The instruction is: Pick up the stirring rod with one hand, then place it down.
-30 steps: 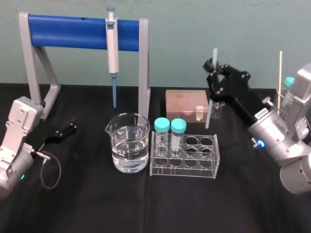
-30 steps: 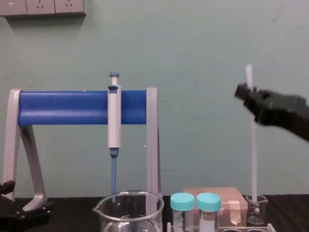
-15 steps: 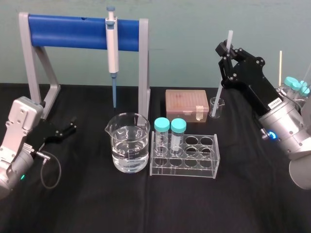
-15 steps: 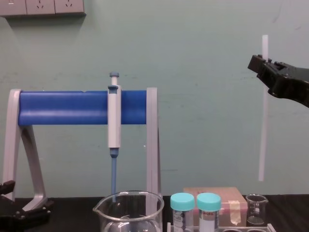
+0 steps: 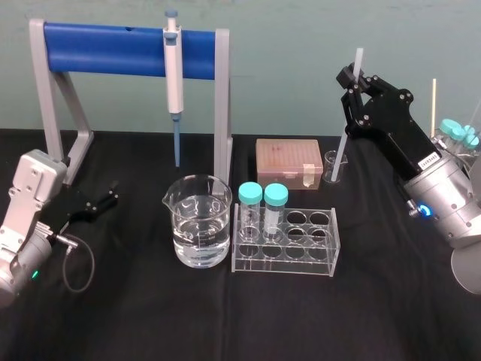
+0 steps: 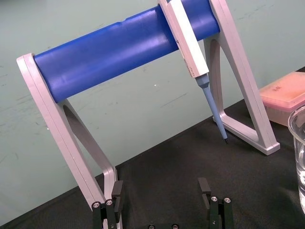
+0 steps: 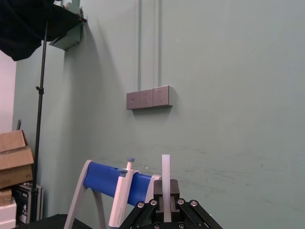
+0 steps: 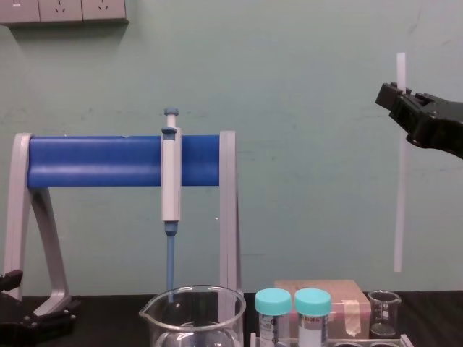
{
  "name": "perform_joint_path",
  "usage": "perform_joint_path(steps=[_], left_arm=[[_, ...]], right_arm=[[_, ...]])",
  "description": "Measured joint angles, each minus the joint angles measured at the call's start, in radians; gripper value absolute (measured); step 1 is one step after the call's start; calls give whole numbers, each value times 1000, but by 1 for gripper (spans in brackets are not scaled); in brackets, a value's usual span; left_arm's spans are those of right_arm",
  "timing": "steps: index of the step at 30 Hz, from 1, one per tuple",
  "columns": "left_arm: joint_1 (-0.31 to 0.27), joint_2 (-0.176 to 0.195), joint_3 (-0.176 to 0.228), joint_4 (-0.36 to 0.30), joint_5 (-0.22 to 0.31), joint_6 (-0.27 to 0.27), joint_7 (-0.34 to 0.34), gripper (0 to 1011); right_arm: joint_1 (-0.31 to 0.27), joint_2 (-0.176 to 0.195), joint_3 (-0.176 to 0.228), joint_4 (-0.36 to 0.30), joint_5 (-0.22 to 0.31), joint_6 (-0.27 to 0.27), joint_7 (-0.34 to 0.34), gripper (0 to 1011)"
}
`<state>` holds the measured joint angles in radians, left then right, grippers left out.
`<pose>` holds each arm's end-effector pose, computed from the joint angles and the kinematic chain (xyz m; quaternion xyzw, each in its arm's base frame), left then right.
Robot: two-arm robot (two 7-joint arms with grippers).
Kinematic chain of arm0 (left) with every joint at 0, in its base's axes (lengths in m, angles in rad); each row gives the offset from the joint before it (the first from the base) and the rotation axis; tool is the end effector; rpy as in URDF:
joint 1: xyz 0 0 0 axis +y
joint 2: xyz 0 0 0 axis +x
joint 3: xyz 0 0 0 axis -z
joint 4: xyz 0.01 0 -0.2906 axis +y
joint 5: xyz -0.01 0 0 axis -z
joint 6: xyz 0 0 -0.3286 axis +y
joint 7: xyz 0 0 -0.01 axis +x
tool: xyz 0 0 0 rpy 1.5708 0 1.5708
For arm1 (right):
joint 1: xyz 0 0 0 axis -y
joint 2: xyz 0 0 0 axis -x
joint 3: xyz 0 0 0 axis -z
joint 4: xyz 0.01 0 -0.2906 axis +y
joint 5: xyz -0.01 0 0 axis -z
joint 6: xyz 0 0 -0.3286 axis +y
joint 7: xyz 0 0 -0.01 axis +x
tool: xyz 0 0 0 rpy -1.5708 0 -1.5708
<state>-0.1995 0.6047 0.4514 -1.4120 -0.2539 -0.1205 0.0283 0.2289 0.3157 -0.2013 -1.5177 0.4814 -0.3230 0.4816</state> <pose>0.3769 0.0778 -0.3066 0.1415 -0.1325 0.5799 0.7913 0.4045 -0.0334 -0.2356 0.1797 -0.1357 -0.4360 0.8713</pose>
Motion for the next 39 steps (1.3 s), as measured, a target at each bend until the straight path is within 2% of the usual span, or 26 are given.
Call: perform_joint_path(steps=[39], left_arm=[[0, 0, 0, 0, 0, 0, 0, 1000]], right_arm=[[-16, 8, -4, -16, -7, 3, 3, 72]])
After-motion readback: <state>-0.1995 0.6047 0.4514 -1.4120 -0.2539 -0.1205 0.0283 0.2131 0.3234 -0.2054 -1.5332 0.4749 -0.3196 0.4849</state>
